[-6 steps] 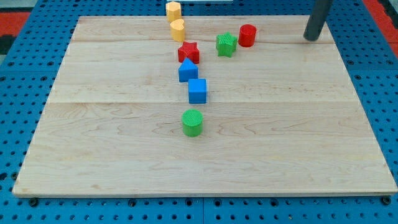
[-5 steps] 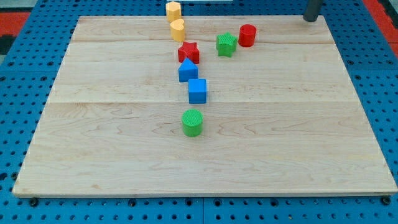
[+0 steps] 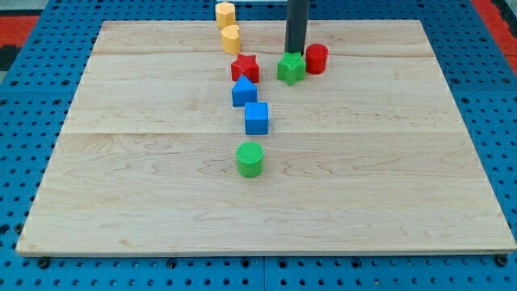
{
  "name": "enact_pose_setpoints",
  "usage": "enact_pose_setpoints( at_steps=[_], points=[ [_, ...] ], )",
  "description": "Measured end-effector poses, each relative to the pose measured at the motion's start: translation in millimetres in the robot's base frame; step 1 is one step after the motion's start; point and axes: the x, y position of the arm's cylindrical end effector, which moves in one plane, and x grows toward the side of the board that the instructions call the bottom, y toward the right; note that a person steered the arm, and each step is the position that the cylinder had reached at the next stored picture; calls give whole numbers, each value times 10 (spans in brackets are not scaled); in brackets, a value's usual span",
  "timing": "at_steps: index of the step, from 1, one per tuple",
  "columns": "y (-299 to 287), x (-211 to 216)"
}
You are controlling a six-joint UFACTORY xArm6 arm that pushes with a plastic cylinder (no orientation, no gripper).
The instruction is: Move the green star closer to the blue cube
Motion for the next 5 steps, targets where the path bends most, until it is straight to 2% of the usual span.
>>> enact_pose_setpoints(
  at_steps=[1,4,5],
  points=[
    [-109,426],
    [-668,512],
    [-655,649]
  ],
)
